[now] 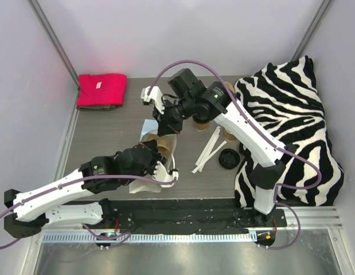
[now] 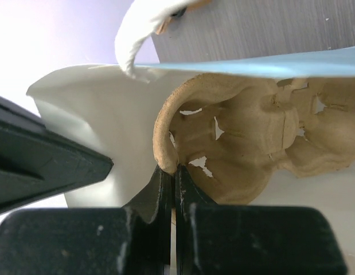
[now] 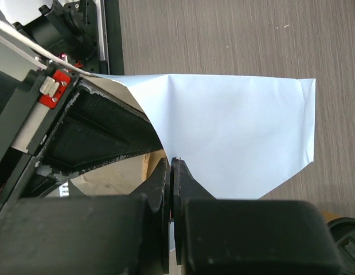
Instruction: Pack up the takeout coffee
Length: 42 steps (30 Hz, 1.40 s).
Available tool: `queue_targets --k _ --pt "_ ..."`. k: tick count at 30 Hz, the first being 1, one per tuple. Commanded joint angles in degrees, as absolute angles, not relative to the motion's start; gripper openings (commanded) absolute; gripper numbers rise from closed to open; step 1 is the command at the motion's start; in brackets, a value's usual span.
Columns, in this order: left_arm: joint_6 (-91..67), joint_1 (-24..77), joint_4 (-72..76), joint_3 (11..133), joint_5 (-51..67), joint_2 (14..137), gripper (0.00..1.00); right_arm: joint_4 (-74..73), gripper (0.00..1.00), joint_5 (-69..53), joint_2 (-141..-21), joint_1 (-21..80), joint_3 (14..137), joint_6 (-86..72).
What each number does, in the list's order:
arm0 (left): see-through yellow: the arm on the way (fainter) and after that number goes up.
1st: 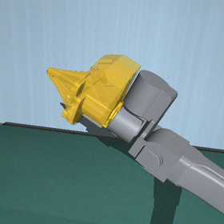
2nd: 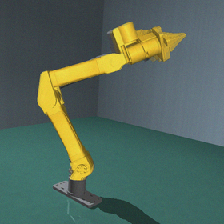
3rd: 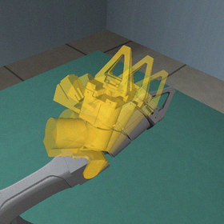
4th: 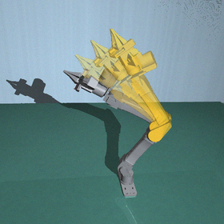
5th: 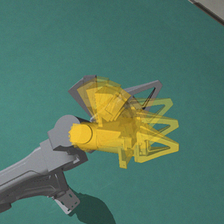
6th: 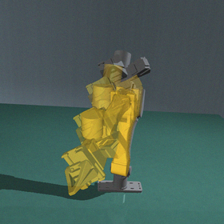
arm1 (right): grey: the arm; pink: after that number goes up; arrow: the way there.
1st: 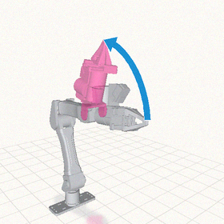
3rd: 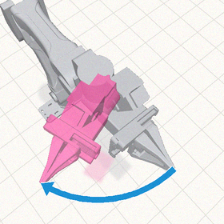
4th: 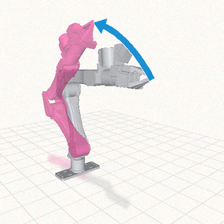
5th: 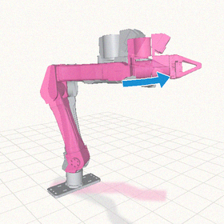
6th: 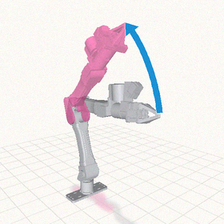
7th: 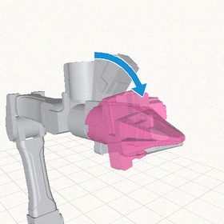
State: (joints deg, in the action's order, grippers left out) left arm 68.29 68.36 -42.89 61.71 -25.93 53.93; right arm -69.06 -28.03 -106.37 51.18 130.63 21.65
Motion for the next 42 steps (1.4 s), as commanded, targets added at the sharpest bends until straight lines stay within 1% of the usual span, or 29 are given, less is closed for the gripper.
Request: queue_targets --k 1,6,12,19,28,31,38,42 --pt "70.66 68.64 -36.22 59.86 -27.68 50.19 0.0 -68.65 0.01 -29.01 -105.29 50.19 133.15 19.16" --pt "73.9 68.64 -30.86 58.62 -28.65 49.04 0.0 -67.85 0.01 -29.97 -105.82 49.83 135.62 16.79" --pt "76.38 68.64 -30.32 57.75 -28.12 48.78 0.0 -67.32 0.01 -33.31 -104.59 49.75 130.08 14.41" --pt "73.22 68.64 -30.94 53.09 -27.6 47.81 0.0 -67.41 0.01 -33.84 -105.12 49.66 130.52 14.94" --pt "69.7 68.47 -30.06 50.63 -27.95 48.51 0.0 -67.59 0.01 -34.36 -106.26 49.48 133.41 16.26" --pt "69.26 67.33 -28.22 50.1 -27.51 48.95 0.0 -67.68 0.01 -34.98 -106.61 49.48 133.94 16.78" --pt "69.87 60.74 -25.32 50.1 -22.86 50.45 0.0 -69.17 0.01 -38.32 -107.4 49.48 134.12 18.72" --pt "70.32 59.77 -25.92 52.98 -21.62 51.5 0.0 -69.43 0.01 -40.51 -107.4 49.48 134.21 17.76"
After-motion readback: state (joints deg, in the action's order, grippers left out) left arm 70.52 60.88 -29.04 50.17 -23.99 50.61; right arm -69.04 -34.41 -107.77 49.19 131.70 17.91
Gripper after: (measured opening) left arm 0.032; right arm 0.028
